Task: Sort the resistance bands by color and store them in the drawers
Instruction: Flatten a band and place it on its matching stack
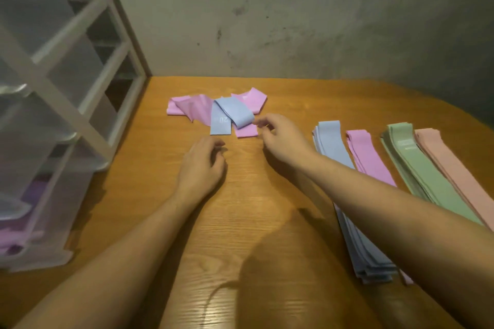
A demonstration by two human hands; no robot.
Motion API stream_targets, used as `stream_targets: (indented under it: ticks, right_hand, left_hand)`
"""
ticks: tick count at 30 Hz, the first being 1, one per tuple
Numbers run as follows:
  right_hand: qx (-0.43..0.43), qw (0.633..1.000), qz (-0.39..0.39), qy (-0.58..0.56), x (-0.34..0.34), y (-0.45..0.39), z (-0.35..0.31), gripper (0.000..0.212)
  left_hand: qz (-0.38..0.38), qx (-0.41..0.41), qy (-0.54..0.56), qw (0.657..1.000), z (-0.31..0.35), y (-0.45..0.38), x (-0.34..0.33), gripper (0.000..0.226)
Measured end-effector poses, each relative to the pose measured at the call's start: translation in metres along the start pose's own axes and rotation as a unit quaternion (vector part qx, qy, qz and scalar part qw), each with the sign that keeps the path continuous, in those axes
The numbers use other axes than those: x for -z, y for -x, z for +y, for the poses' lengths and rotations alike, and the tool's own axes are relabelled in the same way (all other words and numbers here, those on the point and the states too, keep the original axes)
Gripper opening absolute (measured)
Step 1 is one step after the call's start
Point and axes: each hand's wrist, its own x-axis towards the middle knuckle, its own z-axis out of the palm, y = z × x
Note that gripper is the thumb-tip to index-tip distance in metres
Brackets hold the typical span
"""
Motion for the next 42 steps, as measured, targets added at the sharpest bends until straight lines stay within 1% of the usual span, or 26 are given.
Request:
stream_targets:
  ticks: [4,7,10,13,15,19,21,25,27,29,32,35,38,40,42]
  right_hand:
    - [-0.033,0.999,0.024,-0.006,-0.007,-0.038,0.007,0.038]
    - [-0.021,0.998,0.029,0.045,-0.01,-0.063,0.013,0.041]
    - [0.01,0.993,-0.017,0.113,-0.012,-0.08,0.017,0.046]
    - [0.019,0.983,-0.069,0.168,-0.015,-0.091,0.021,0.046]
    - [0.018,0.974,-0.079,0.21,-0.015,-0.091,0.026,0.045]
    - [0.078,0.957,0.001,0.281,-0.009,-0.085,0.032,0.027]
    - [0.081,0.953,0.008,0.292,-0.007,-0.083,0.032,0.025]
    - [0.027,0.967,0.002,0.251,-0.003,-0.076,0.035,0.021]
    - [0.021,0.973,0.013,0.228,-0.001,-0.067,0.037,0.016]
    - [0.024,0.977,0.024,0.209,0.004,-0.056,0.038,0.011]
    - [0.049,0.983,0.035,0.174,0.02,-0.034,0.032,0.01]
    - [0.073,0.993,0.032,0.086,0.037,-0.008,0.022,0.017]
    - [0.056,0.998,0.02,0.021,0.05,0.019,0.013,0.019]
    - [0.054,0.998,0.028,0.011,0.057,0.033,0.011,0.018]
    - [0.06,0.997,0.03,-0.034,0.065,0.044,0.006,0.021]
  left_hand:
    - [0.006,0.004,0.014,1.0,-0.003,-0.001,0.0,0.023]
    - [-0.008,0.004,0.003,1.0,-0.002,-0.002,0.001,0.025]
    - [-0.018,0.005,-0.007,1.0,0.0,-0.002,0.002,0.025]
    - [-0.022,0.008,-0.01,1.0,0.0,-0.002,0.003,0.025]
    - [-0.024,0.009,-0.014,1.0,-0.001,-0.002,0.002,0.025]
    - [-0.028,0.007,-0.022,0.999,-0.001,-0.002,0.001,0.023]
    - [-0.032,0.006,-0.027,0.999,-0.001,-0.002,0.001,0.021]
    - [-0.04,0.006,-0.031,0.999,0.0,-0.002,0.003,0.02]
    - [-0.041,0.008,-0.03,0.999,0.002,-0.001,0.003,0.022]
    - [-0.042,0.009,-0.032,0.999,0.003,-0.001,0.004,0.023]
    - [-0.039,0.001,-0.024,0.999,0.006,0.001,0.005,0.022]
    - [-0.031,-0.016,-0.012,0.999,0.008,0.002,0.006,0.021]
    - [-0.022,-0.032,0.004,0.999,0.01,0.005,0.008,0.023]
    - [-0.003,-0.053,0.003,0.999,0.012,0.008,0.009,0.025]
    - [0.029,-0.077,0.003,0.997,0.014,0.012,0.01,0.025]
